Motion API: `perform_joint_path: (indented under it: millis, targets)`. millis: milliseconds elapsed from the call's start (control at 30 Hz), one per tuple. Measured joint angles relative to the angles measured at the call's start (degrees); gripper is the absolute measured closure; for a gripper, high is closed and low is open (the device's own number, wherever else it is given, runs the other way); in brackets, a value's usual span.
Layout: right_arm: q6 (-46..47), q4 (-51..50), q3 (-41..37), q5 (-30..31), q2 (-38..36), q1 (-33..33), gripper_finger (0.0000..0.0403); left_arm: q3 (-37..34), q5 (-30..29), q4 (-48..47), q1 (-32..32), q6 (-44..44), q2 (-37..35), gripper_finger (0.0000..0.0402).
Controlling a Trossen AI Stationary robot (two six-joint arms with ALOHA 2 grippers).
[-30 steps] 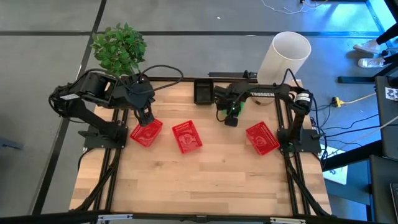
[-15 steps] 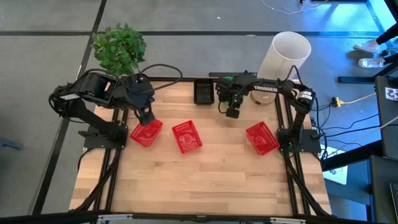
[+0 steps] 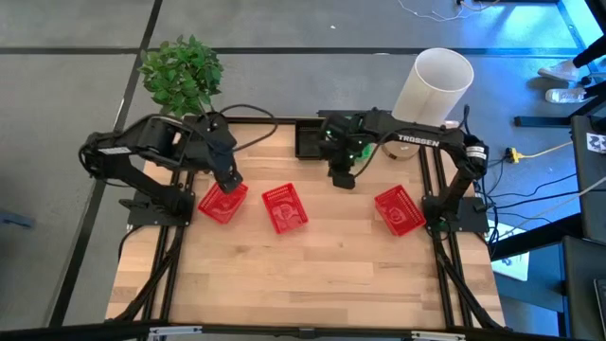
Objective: Stack baskets by color
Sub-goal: Stack the left red bin on the middle red bin
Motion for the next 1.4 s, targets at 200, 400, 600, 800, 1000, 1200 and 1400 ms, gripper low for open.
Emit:
perform_joint_path:
  millis: [200,400,600,800,1000,1200,1400]
  targets:
    - [0.2,7.2,0.0,-7.4,0.1,2.6,0.0385,-4.3,0.1,0.0,0.0,-1.9,0.0,0.0402]
    - [1.9,11.0,0.0,-5.9,0.1,4.9,0.0350,-8.2,0.6,0.0,0.0,-2.7,0.0,0.0401]
    - [1.7,11.5,0.0,-0.4,0.1,6.3,0.0309,-11.1,6.0,0.0,0.0,-3.6,0.0,0.0389]
    - [1.4,11.5,0.0,-0.4,0.1,6.1,0.0306,-15.9,7.2,0.0,2.2,-12.9,0.0,0.0354]
    - [1.4,11.5,0.0,-0.4,0.1,6.2,0.0305,-19.7,10.6,0.0,5.2,-22.5,0.0,0.0349]
    - [1.3,11.4,0.0,-0.3,0.1,6.2,0.0305,-26.8,15.6,2.4,5.2,-25.2,0.0,0.0349]
    - [1.3,11.4,0.0,-0.3,0.1,6.2,0.0305,-35.2,17.9,11.4,4.9,-24.9,0.0,0.0349]
